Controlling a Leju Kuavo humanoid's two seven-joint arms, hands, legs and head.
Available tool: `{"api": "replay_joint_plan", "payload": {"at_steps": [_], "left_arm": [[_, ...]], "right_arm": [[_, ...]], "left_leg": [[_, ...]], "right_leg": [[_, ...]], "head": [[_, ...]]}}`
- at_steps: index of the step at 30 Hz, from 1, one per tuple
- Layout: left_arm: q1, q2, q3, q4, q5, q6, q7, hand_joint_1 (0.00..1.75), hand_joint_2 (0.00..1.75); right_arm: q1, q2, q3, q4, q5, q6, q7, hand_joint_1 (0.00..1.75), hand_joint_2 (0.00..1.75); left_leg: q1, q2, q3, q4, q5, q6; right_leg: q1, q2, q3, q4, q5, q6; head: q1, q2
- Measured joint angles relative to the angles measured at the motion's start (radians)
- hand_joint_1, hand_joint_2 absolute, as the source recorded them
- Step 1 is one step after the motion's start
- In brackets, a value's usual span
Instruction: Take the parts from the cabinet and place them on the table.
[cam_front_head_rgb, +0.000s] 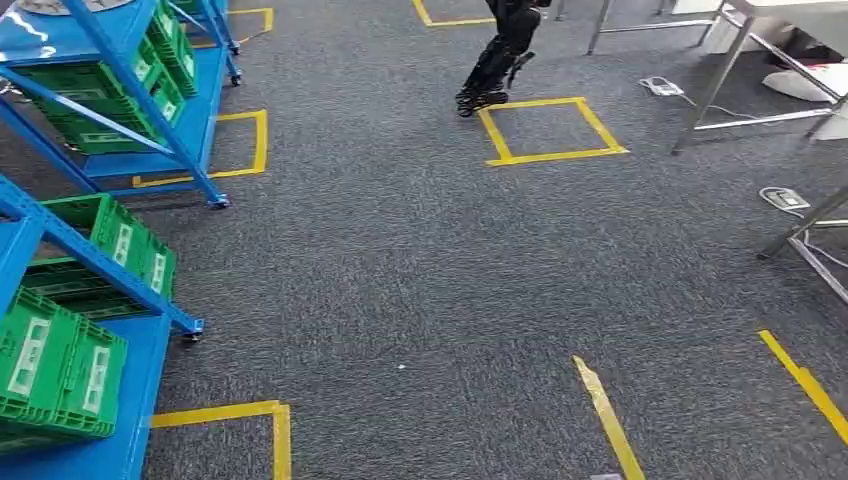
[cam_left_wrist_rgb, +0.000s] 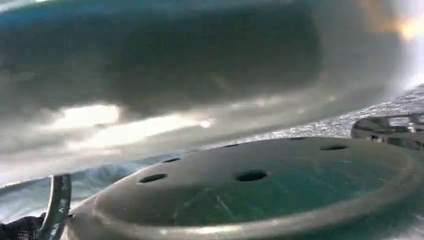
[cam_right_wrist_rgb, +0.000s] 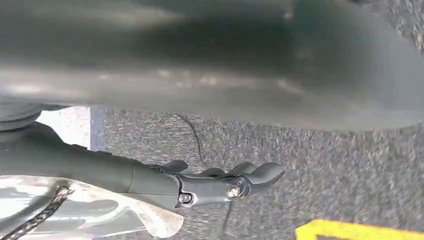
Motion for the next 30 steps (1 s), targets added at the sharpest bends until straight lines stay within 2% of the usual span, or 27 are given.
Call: {"api": "replay_joint_plan", "payload": {"at_steps": [2,3,4,5,6,7,8,11,15,16,18,30], "left_arm": [[0.001,0.001,0.003,0.000,0.003,0.001,0.000,0.00,0.00],[0.001,0.001,0.004,0.000,0.003,0.001,0.000,0.00,0.00],[-0.001,0.001,0.005,0.000,0.003,0.001,-0.001,0.00,0.00],[-0.001,0.001,0.005,0.000,0.005,0.000,-0.002,0.00,0.00],[0.003,0.001,0.006,0.000,0.005,0.000,-0.003,0.00,0.00],[0.005,0.002,0.006,0.000,0.006,-0.002,-0.006,0.00,0.00],[0.005,0.001,0.007,0.000,0.006,-0.002,-0.006,0.00,0.00],[0.004,0.001,0.007,0.000,0.006,-0.002,-0.018,0.00,0.00],[0.003,0.002,0.007,0.000,0.006,-0.002,-0.021,0.00,0.00],[0.003,0.002,0.007,0.000,0.006,-0.002,-0.022,0.00,0.00],[0.003,0.002,0.007,0.000,0.006,-0.002,-0.024,0.00,0.00],[0.003,0.003,0.008,0.000,0.006,-0.001,-0.027,0.00,0.00]], "right_arm": [[-0.001,0.000,0.000,0.000,0.001,0.000,-0.008,0.00,0.00],[-0.001,0.000,0.000,0.000,0.001,0.000,-0.012,0.00,0.00],[-0.001,0.000,0.000,0.000,0.000,0.000,-0.015,0.00,0.00],[-0.006,0.000,0.000,0.000,-0.001,0.005,-0.017,0.00,0.00],[-0.011,0.000,0.000,0.000,-0.002,0.010,-0.022,0.00,0.00],[-0.011,-0.001,0.000,0.000,-0.002,0.015,-0.026,0.00,0.00],[-0.013,-0.001,0.000,0.000,-0.002,0.016,-0.029,0.00,0.00],[-0.010,0.000,0.000,0.000,-0.002,0.024,-0.034,0.00,0.00],[-0.008,0.000,0.000,0.000,-0.002,0.024,-0.036,0.00,0.00],[-0.008,0.000,0.000,0.000,-0.002,0.025,-0.036,0.00,0.00],[-0.008,0.000,0.000,0.000,-0.002,0.025,-0.036,0.00,0.00],[-0.008,0.000,0.000,0.000,-0.011,0.030,-0.036,0.00,0.00]], "left_leg": [[0.003,0.022,0.086,-0.161,0.086,-0.001],[0.003,0.049,0.126,-0.235,0.113,0.001],[-0.004,0.055,0.144,-0.264,0.098,0.003],[-0.003,0.051,0.141,-0.265,0.097,0.016],[-0.001,0.050,0.143,-0.271,0.099,0.016],[-0.003,0.050,0.144,-0.269,0.097,0.017],[-0.006,0.050,0.143,-0.269,0.096,0.018],[-0.010,0.050,0.142,-0.268,0.094,0.024],[-0.012,0.052,0.142,-0.267,0.091,0.028],[-0.012,0.052,0.142,-0.267,0.091,0.029],[-0.013,0.052,0.142,-0.266,0.091,0.029],[-0.012,0.052,0.146,-0.266,0.092,0.030]], "right_leg": [[-0.003,-0.023,0.008,0.004,-0.008,0.009],[-0.002,-0.029,0.012,0.005,-0.013,0.015],[0.005,-0.034,-0.001,0.013,-0.022,0.026],[0.005,-0.039,0.000,0.013,-0.024,0.030],[0.007,-0.040,0.001,0.017,-0.034,0.024],[0.006,-0.038,0.002,0.017,-0.026,0.004],[0.006,-0.038,0.002,0.015,-0.026,0.005],[0.003,-0.037,0.015,0.011,-0.021,0.012],[0.001,-0.035,0.015,0.007,-0.020,0.016],[0.000,-0.035,0.015,0.007,-0.021,0.022],[-0.003,-0.035,0.015,0.005,-0.021,0.040],[-0.001,-0.035,0.008,0.011,-0.025,0.042]], "head": [[-0.001,0.000],[0.000,0.000],[-0.001,0.000],[0.005,0.000],[0.005,0.000],[0.006,0.000],[0.005,0.000],[0.006,0.000],[0.006,0.000],[0.006,0.000],[0.005,0.000],[0.005,0.000]]}}
